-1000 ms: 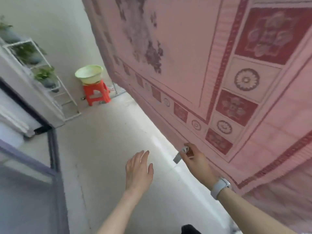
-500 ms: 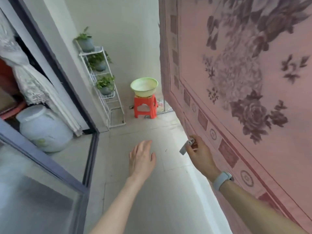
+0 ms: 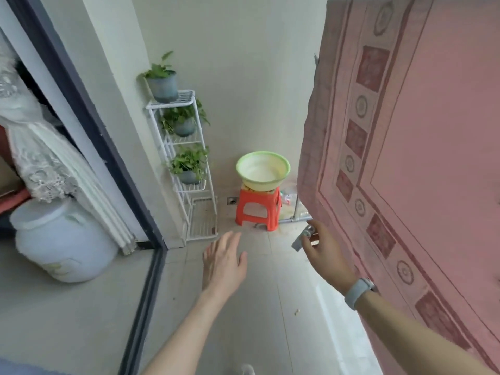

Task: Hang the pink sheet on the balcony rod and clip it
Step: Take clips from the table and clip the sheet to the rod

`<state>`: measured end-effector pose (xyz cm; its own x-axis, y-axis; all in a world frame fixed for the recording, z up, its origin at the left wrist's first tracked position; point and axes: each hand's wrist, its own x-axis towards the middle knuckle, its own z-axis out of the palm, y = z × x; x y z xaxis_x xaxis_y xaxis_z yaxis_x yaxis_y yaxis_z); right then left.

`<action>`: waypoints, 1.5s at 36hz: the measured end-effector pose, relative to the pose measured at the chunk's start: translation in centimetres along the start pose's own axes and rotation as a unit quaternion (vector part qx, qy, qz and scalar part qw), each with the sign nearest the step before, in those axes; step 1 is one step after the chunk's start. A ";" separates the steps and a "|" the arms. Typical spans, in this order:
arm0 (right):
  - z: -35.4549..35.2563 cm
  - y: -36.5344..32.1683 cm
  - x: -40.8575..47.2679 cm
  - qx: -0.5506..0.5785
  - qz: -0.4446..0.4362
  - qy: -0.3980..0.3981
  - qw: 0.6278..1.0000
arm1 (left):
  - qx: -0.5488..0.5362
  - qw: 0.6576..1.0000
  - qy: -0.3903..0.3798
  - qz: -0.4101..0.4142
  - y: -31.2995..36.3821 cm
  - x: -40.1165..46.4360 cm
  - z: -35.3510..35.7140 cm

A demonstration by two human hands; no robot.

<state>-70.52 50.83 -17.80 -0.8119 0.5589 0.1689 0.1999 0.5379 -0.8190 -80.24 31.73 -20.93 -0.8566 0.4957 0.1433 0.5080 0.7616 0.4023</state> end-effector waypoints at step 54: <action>7.1 17.5 81.7 -0.156 0.486 0.291 0.809 | -0.322 0.771 -0.425 0.348 13.3 89.5 29.9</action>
<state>-137.20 101.42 -22.18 0.1897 0.9675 -0.1672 0.7912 -0.2514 -0.5575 -147.46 98.66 -29.79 0.1098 0.9939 -0.0073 0.4333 -0.0413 0.9003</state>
